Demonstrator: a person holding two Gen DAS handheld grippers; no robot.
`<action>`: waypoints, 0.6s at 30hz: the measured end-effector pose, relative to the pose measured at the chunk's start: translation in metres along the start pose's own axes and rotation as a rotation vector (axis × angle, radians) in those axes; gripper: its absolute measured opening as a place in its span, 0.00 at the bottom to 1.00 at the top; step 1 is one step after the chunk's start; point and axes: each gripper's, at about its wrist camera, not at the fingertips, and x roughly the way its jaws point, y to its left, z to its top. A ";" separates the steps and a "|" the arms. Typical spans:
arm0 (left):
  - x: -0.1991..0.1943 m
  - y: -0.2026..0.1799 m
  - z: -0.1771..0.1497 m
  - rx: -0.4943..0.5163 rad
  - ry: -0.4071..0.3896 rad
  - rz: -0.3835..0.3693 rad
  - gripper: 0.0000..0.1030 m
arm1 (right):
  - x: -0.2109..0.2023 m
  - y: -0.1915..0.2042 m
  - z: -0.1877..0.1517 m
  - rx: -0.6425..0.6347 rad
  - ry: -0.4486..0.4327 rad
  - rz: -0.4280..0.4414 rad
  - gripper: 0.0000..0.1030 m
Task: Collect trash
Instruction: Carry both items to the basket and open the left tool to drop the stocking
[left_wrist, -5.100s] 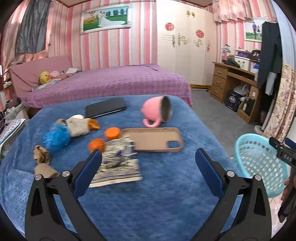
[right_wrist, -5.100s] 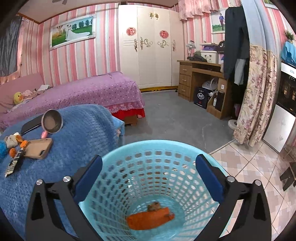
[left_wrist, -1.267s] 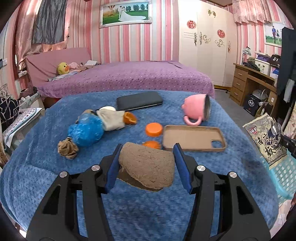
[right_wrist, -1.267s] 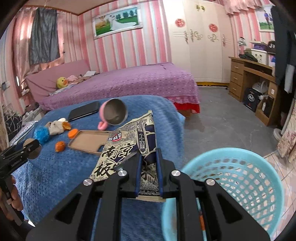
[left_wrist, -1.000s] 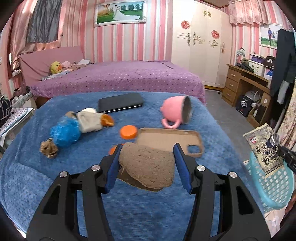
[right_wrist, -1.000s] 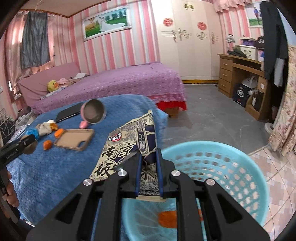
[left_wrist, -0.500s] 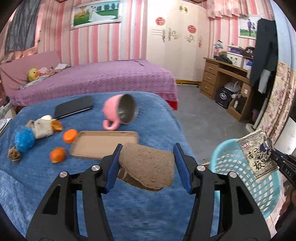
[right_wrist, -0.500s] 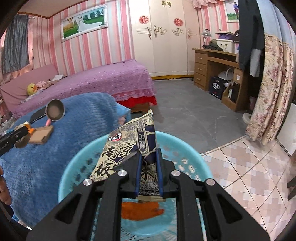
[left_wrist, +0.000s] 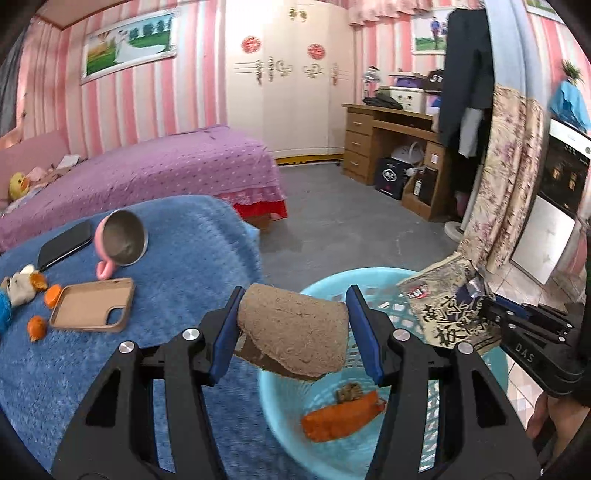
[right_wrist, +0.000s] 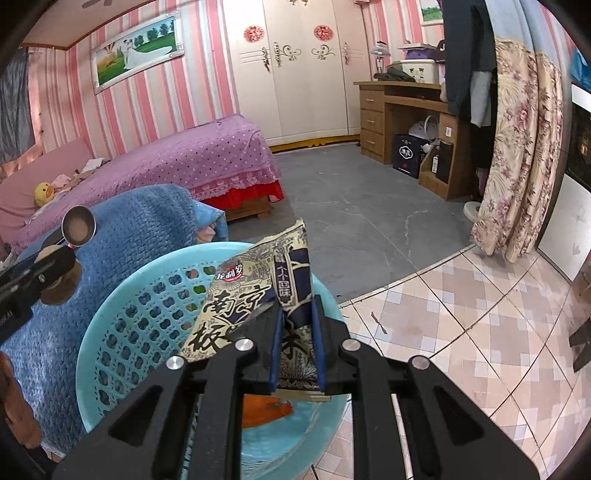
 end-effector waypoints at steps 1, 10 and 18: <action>0.001 -0.003 0.000 0.005 0.005 -0.002 0.54 | 0.000 -0.002 -0.001 0.004 0.000 0.000 0.15; 0.012 0.015 0.002 -0.007 0.019 0.068 0.89 | 0.000 0.002 -0.002 -0.007 0.000 0.002 0.15; 0.007 0.056 0.000 -0.028 0.003 0.144 0.94 | 0.003 0.016 -0.003 -0.036 0.005 0.009 0.18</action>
